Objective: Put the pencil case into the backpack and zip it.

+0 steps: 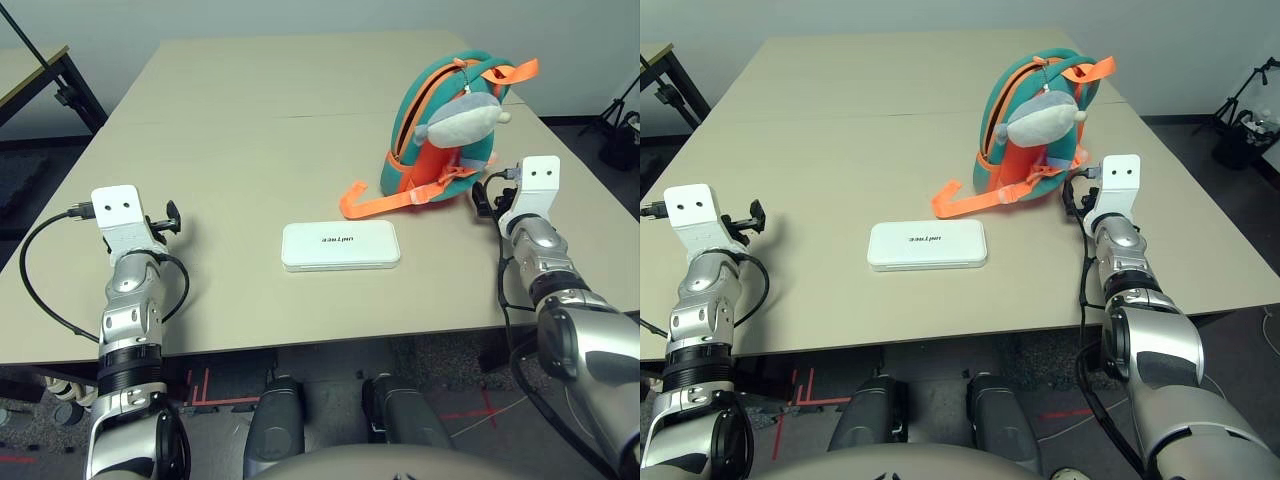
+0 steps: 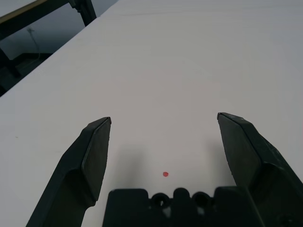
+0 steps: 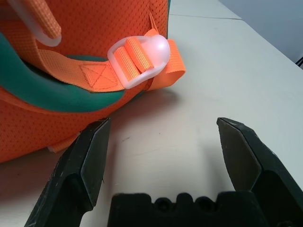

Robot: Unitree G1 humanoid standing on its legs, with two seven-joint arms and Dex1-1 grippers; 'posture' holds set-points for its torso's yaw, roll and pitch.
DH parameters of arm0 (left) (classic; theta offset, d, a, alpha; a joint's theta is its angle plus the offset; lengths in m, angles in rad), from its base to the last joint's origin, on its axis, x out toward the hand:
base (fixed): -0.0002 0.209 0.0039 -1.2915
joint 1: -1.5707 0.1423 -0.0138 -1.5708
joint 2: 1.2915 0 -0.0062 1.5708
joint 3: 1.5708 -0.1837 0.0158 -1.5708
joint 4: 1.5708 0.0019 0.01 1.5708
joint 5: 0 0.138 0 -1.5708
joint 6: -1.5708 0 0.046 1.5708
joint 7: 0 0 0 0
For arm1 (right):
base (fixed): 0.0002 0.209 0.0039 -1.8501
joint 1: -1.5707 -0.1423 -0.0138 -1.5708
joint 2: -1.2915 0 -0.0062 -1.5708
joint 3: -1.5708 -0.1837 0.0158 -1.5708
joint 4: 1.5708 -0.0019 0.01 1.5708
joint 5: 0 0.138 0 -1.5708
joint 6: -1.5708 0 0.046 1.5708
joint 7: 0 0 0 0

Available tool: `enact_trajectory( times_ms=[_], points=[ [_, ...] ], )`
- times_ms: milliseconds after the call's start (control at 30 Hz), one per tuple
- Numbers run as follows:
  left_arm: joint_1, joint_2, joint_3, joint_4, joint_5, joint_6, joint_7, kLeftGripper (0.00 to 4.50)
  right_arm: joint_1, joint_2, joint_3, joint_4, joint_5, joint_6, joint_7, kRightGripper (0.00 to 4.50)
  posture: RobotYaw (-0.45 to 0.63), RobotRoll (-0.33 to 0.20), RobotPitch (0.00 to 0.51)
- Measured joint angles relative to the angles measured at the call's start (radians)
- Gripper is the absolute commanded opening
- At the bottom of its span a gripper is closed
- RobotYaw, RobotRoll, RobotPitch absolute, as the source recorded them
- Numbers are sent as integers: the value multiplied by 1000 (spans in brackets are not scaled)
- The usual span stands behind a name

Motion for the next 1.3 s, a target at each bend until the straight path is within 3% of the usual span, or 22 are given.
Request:
enact_trajectory(
  times_ms=[167, 333, 467, 600, 700, 867, 1033, 1167, 1300],
  points=[
    [-32, 0, 15, 10, -54, 3, -49, 4500, 19, -39, -6, -16, 20, 0, 39, 4468, 38, 0, 67],
    [-69, 73, 41, 10, -156, 66, -200, 4500, 119, -185, -35, -165, 73, 51, 221, 4468, -11, 0, 66],
    [-124, 128, 84, 10, -261, 213, -272, 4500, 267, -275, -29, -393, 119, 194, 413, 4468, -58, 0, 69],
    [-225, 183, 105, 32, -391, 493, -334, 4500, 427, -321, 27, -736, 175, 408, 601, 4468, -76, 0, 70],
    [-271, 213, 98, 49, -446, 612, -399, 4500, 484, -359, 51, -930, 220, 538, 692, 3884, -88, 0, 72],
    [-314, 209, 84, 50, -621, 831, -592, 4500, 498, -381, 97, -1154, 269, 683, 762, 1964, -86, 0, 71],
    [-320, 246, 41, 87, -669, 964, -685, 4500, 483, -380, 166, -1219, 261, 721, 777, 49, -90, 0, 71],
    [-369, 269, 9, 166, -717, 1150, -760, 4500, 430, -356, 245, -1221, 225, 711, 787, 49, -91, 0, 73],
    [-394, 283, -31, 204, -718, 1193, -827, 4500, 387, -338, 300, -1206, 182, 672, 798, 49, -94, 0, 76]
  ],
)
